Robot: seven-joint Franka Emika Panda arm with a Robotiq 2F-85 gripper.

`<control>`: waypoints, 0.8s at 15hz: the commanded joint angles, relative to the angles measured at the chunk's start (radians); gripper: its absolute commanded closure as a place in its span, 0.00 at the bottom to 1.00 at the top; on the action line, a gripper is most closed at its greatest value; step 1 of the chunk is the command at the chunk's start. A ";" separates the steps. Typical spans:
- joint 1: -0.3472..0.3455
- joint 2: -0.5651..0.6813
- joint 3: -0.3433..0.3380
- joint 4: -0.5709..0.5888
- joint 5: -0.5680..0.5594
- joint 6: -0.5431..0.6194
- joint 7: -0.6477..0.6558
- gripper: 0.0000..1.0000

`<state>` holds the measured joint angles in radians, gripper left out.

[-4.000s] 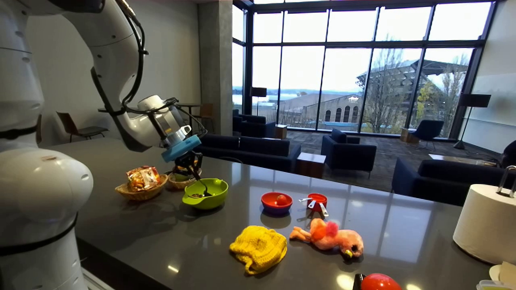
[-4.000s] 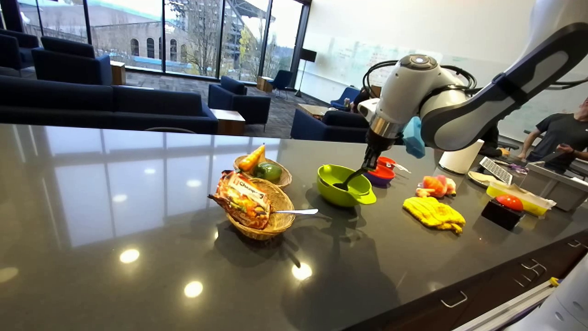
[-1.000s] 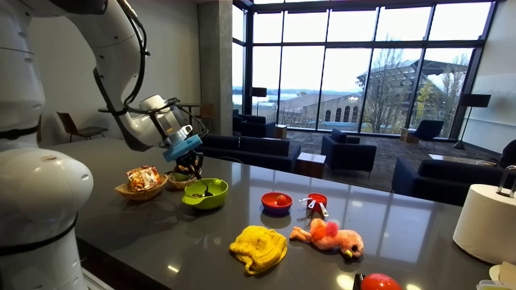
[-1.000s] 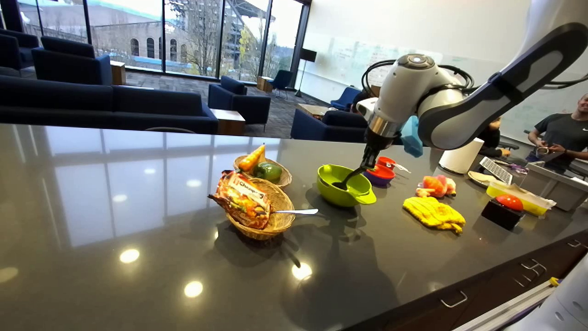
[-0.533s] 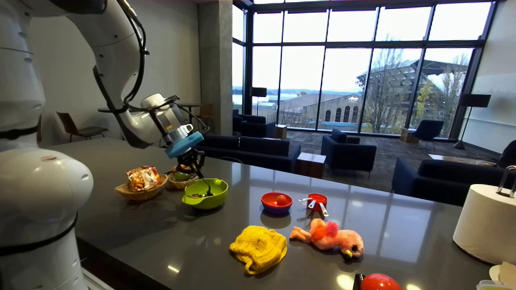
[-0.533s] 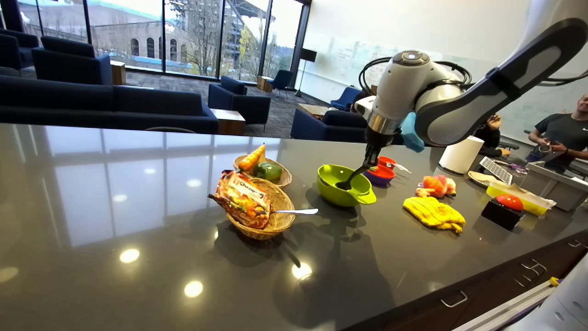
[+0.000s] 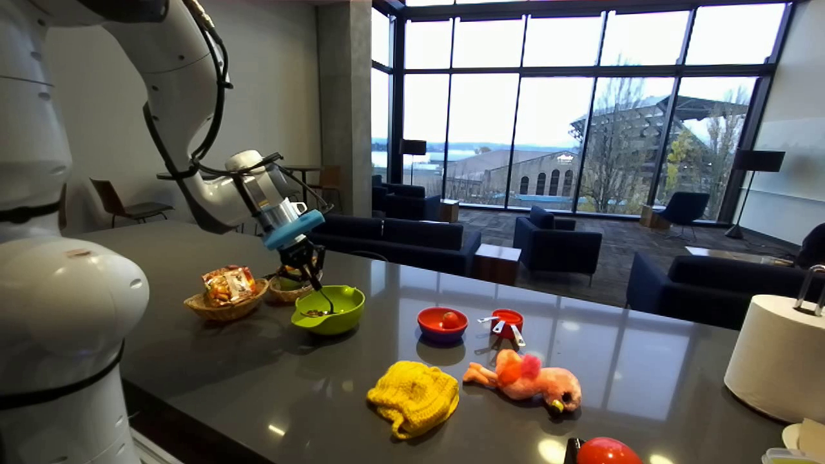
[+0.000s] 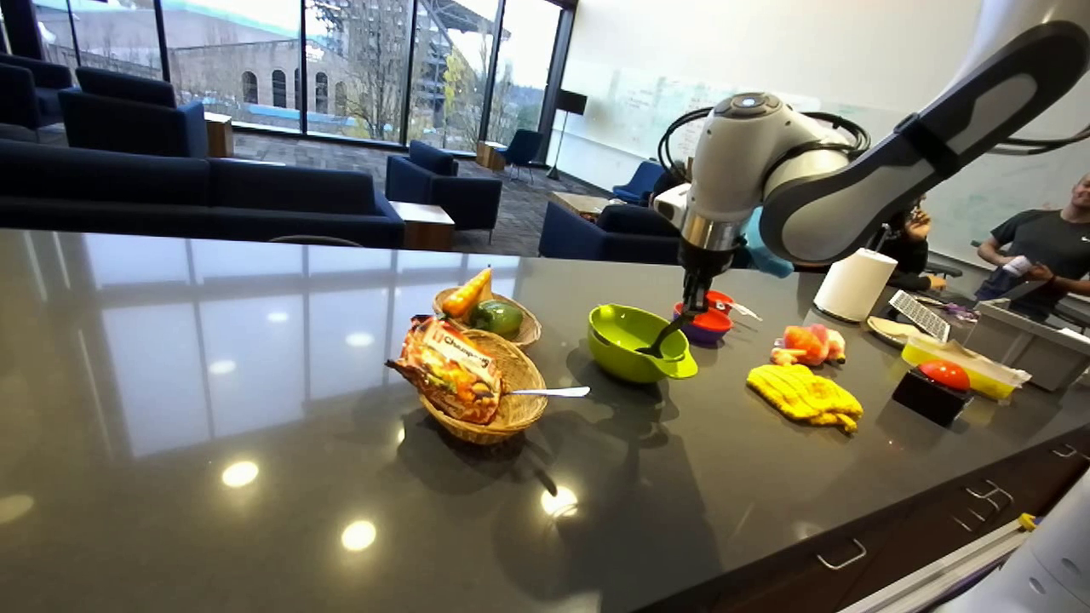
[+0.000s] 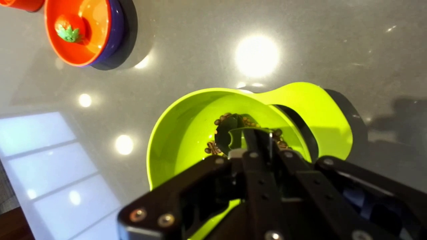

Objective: Pick up the black spoon and mix the substance in the lime green bowl

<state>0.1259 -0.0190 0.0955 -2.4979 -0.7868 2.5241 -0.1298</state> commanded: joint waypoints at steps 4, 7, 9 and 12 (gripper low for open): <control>0.024 -0.031 0.040 0.000 0.179 -0.053 -0.217 0.99; 0.037 -0.034 0.054 0.019 0.202 -0.060 -0.278 0.99; 0.041 -0.029 0.060 0.033 0.189 -0.052 -0.292 0.99; 0.043 -0.015 0.065 0.046 0.143 -0.043 -0.290 0.99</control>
<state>0.1676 -0.0306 0.1538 -2.4622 -0.6182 2.4887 -0.3954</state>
